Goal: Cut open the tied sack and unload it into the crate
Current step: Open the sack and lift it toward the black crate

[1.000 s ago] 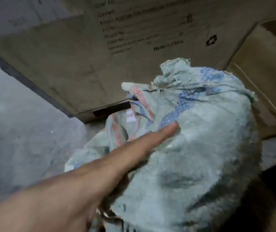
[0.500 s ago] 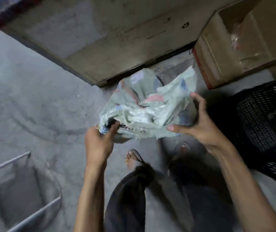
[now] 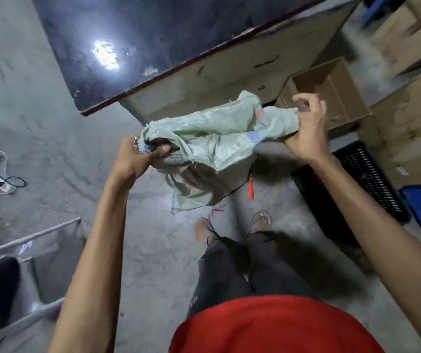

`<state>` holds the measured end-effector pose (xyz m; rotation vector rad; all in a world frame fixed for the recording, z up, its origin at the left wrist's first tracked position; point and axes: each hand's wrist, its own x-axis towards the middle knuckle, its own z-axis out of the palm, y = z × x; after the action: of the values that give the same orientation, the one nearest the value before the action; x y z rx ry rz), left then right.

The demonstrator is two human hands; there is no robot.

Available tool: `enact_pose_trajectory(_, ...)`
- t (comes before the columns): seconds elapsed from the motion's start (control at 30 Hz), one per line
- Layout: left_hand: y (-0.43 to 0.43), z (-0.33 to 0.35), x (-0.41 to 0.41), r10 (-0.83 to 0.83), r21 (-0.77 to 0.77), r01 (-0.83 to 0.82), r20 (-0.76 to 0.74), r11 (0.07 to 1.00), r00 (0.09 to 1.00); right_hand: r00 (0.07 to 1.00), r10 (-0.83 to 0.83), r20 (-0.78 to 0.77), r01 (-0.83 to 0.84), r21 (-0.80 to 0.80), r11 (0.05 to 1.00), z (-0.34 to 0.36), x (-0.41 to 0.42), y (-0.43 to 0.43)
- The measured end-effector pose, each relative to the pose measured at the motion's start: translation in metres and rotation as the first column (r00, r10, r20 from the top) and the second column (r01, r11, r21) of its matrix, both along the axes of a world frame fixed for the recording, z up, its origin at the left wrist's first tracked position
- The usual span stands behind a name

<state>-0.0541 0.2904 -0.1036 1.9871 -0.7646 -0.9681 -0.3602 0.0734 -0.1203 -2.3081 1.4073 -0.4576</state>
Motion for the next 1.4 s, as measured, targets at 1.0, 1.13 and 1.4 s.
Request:
enact_pose_trajectory(1.0, 0.046, 0.013, -0.150, 0.317, 0.184, -0.288, -0.157, 0.940, 0.935, 0.727, -0.556, 0.402, -0.054, 0.842, 0.537, 0.014, -0.011, 0.125)
enact_pose_trajectory(1.13, -0.008, 0.025, -0.159, 0.129, 0.105, -0.095, -0.389, 0.990, 0.912, 0.896, -0.122, 0.427, -0.316, 0.806, 0.501, 0.025, -0.010, 0.148)
enact_pose_trajectory(1.4, 0.022, -0.005, -0.118, 0.343, 0.080, -0.345, 0.045, 0.935, 0.938, 0.743, -0.616, 0.263, 0.130, 0.845, 0.518, 0.024, -0.070, 0.065)
